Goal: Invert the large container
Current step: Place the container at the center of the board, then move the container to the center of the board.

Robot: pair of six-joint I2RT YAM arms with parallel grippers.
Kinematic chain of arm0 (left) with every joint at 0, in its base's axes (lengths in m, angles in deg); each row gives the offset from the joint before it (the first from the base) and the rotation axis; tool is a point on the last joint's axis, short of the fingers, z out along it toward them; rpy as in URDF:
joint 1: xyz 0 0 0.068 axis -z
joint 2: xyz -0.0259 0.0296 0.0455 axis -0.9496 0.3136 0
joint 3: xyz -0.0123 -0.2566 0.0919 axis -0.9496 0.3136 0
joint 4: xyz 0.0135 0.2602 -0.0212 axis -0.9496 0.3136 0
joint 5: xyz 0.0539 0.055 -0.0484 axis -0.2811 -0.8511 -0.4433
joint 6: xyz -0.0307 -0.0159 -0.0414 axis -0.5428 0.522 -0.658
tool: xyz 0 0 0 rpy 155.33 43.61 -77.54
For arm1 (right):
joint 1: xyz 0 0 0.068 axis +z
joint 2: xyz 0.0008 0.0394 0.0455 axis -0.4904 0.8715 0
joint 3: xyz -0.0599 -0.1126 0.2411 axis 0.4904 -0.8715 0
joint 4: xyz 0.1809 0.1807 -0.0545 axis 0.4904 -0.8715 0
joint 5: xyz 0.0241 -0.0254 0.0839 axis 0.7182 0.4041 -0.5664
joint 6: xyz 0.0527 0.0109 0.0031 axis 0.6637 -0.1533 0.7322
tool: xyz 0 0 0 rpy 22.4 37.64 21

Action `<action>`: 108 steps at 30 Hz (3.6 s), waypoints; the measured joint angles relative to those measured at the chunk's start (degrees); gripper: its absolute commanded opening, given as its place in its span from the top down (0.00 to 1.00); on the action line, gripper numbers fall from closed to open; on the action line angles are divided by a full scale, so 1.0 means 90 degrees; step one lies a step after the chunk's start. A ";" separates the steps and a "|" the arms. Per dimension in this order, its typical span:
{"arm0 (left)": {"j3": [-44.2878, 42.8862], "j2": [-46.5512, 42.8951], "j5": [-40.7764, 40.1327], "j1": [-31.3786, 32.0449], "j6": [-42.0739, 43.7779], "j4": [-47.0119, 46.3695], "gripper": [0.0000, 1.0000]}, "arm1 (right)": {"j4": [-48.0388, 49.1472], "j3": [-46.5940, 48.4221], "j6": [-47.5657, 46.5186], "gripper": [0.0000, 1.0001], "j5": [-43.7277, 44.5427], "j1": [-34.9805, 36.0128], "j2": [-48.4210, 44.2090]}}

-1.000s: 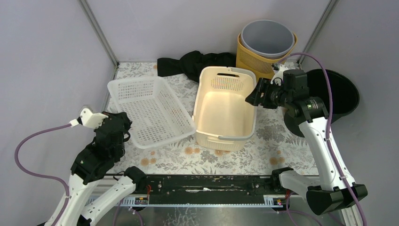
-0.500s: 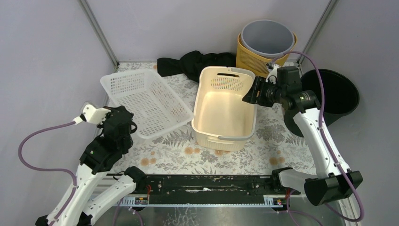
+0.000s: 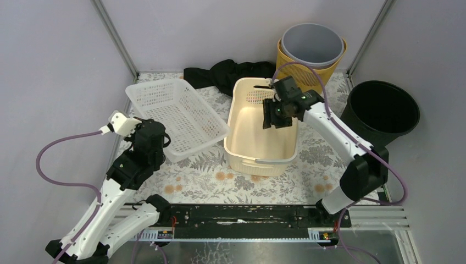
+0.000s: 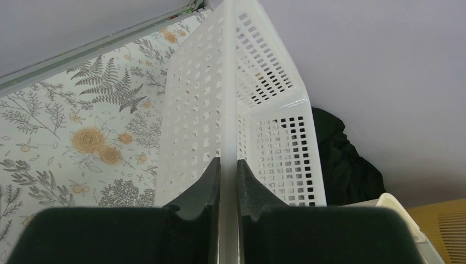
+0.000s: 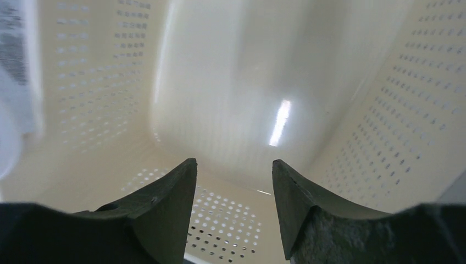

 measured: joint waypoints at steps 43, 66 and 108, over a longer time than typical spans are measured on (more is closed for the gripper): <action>0.1010 0.0818 0.3174 -0.0034 0.1044 -0.1571 1.00 | -0.0046 -0.0486 -0.0146 0.30 0.0503 -0.2212 -0.1474; 0.1001 0.2171 0.4617 -0.0590 0.1273 -0.2062 0.32 | 0.0163 -0.0554 -0.0155 0.30 -0.1732 -0.2212 -0.2108; -0.0998 0.5355 0.5418 0.0835 0.1309 -0.1911 0.43 | 0.0138 -0.0573 -0.0204 0.32 -0.2108 -0.2161 -0.2178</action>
